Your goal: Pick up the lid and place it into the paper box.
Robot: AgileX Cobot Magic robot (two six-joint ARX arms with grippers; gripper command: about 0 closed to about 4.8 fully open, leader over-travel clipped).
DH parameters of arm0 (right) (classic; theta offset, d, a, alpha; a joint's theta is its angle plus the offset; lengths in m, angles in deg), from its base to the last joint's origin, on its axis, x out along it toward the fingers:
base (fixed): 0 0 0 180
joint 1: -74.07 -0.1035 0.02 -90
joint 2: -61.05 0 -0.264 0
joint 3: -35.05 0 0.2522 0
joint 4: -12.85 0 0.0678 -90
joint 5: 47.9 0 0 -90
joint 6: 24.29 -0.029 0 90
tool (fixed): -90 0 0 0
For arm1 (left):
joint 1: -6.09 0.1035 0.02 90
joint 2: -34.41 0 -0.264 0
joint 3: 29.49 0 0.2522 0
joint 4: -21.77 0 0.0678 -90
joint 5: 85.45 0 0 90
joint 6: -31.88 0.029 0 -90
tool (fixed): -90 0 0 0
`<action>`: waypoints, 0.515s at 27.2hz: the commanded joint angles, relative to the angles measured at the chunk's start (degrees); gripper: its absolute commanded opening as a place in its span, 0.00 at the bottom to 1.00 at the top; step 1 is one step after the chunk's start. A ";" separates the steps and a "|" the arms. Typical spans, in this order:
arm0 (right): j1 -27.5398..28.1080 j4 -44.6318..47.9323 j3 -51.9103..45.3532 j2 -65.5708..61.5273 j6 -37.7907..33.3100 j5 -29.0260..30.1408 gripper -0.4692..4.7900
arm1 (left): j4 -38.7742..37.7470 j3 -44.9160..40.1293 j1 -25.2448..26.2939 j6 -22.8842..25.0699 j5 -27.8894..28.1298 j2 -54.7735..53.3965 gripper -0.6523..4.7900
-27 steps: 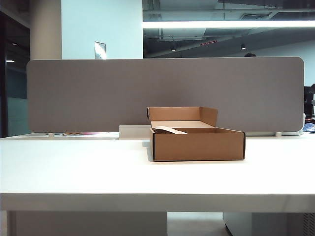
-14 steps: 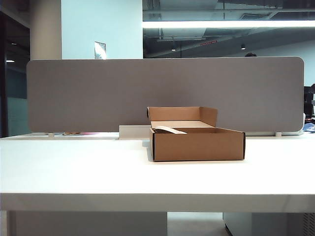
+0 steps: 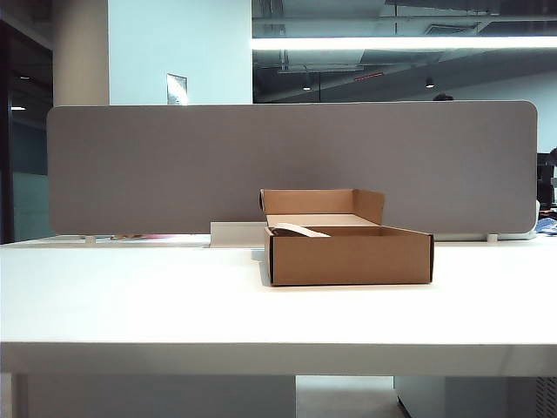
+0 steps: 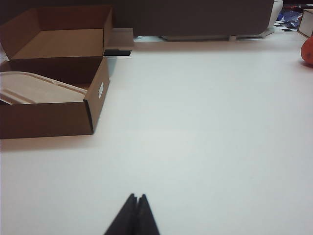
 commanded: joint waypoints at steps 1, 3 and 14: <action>-0.02 0.63 -0.33 0.04 0.04 -0.22 0.07 | 0.90 0.17 0.04 0.76 -0.07 0.02 0.11; -0.02 0.63 -0.33 0.04 0.04 -0.22 0.07 | 0.46 0.17 0.04 0.76 -0.26 0.02 0.11; -0.02 0.63 -0.33 0.07 0.04 -0.22 0.07 | 0.07 0.17 0.04 0.76 -0.24 0.02 0.11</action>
